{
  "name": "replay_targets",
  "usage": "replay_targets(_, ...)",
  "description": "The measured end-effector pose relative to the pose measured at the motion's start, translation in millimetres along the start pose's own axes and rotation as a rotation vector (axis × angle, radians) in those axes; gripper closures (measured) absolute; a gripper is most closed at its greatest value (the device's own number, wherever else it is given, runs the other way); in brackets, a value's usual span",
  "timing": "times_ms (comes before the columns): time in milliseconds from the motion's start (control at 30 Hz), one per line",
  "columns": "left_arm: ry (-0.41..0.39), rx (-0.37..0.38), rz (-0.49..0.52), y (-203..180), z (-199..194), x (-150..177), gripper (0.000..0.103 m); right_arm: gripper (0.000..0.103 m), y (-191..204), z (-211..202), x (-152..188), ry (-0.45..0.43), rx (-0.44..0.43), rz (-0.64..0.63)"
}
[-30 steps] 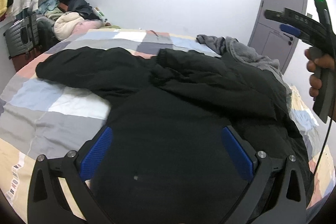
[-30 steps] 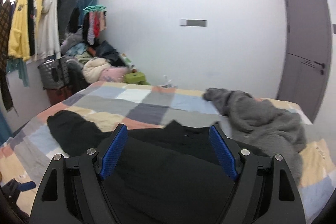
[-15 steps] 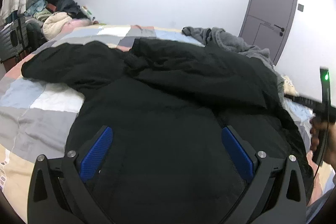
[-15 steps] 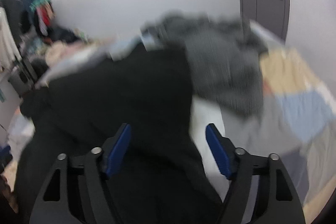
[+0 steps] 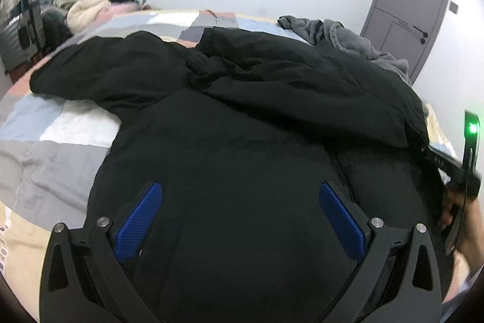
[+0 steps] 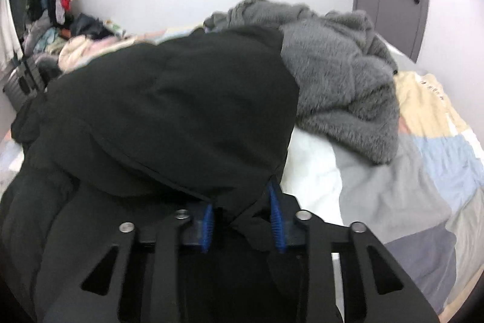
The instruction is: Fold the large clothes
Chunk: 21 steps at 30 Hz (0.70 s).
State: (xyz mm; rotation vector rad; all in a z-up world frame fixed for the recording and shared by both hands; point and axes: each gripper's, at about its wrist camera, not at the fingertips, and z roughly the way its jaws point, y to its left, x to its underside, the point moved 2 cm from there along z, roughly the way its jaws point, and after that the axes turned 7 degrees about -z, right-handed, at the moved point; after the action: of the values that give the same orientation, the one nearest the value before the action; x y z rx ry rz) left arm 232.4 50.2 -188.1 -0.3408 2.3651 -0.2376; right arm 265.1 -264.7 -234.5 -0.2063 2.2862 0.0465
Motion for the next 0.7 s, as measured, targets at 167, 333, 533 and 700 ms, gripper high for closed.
replay_targets(167, 0.069, 0.036, -0.109, 7.5, 19.9, -34.3, 0.002, 0.080, -20.6, -2.4, -3.1, -0.028, 0.007, 0.115)
replay_targets(333, 0.115, 0.007, -0.166, 11.2, 55.8, -65.3, 0.005, 0.080, -30.4, 8.5, -0.6, -0.003, -0.005, 0.123)
replay_targets(533, 0.084, -0.107, -0.165, 16.9, 106.8, -89.2, 0.008, 0.080, -35.0, 13.4, 0.4, 0.008, -0.043, 0.116)
replay_targets(700, 0.076, -0.101, -0.197, 32.0, 139.1, -94.0, 0.022, 0.080, -34.0, 17.7, 0.8, 0.002, -0.042, 0.103)
